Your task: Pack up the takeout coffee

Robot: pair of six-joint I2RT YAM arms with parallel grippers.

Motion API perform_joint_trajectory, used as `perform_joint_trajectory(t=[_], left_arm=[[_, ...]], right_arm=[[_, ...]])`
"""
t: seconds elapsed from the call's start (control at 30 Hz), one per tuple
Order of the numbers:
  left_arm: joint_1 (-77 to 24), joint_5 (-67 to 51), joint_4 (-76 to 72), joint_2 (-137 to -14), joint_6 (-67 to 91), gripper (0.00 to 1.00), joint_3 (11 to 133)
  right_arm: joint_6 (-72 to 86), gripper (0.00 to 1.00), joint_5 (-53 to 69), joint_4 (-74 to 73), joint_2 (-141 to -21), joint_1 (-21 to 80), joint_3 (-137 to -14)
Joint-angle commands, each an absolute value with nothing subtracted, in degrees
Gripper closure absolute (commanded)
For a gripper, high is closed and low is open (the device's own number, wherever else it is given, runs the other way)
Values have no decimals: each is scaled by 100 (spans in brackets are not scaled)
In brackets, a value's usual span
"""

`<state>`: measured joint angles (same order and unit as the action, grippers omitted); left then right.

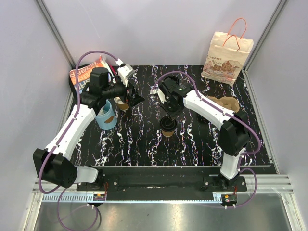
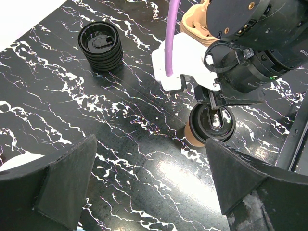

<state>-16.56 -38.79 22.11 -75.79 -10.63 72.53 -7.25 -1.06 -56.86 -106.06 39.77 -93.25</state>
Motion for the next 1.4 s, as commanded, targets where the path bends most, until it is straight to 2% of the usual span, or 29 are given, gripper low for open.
perform_joint_trajectory(t=[0.0, 0.27, 0.37, 0.4, 0.5, 0.6, 0.87, 1.13, 1.37], left_arm=[[-1644, -4069, 1854, -7374, -1055, 1, 7269], [-1644, -4175, 1837, -7409, -1037, 1, 7242], [-1652, -4315, 1749, -7435, -958, 1, 7163], [-1652, -4385, 1723, -7444, -932, 1, 7120], [-1731, -4447, 1652, -7514, -870, 1, 7040], [-1915, -4369, 1635, -7602, -931, 1, 7014], [-2583, -4324, 1635, -8269, -853, 1, 7110], [-2733, -5141, 1643, -9438, -317, 1, 7506], [-2760, -5493, 1670, -10072, -88, 1, 7725]], right_arm=[[-747, 71, -202, -5616, -10582, 4043, -9545], [-826, 59, -202, -5774, -10371, 4034, -9879], [-861, 48, -220, -5827, -10205, 4043, -10010], [-861, 35, -194, -5853, -10108, 4043, -10028], [-870, 18, -62, -5854, -9924, 4008, -9958], [-861, 11, 385, -5836, -9739, 3877, -9730], [-887, 10, 2450, -5643, -9185, 2585, -8992], [-1081, 11, 2988, -5089, -8561, 2391, -7692], [-1213, 11, 3348, -5036, -8394, 2171, -7374]])
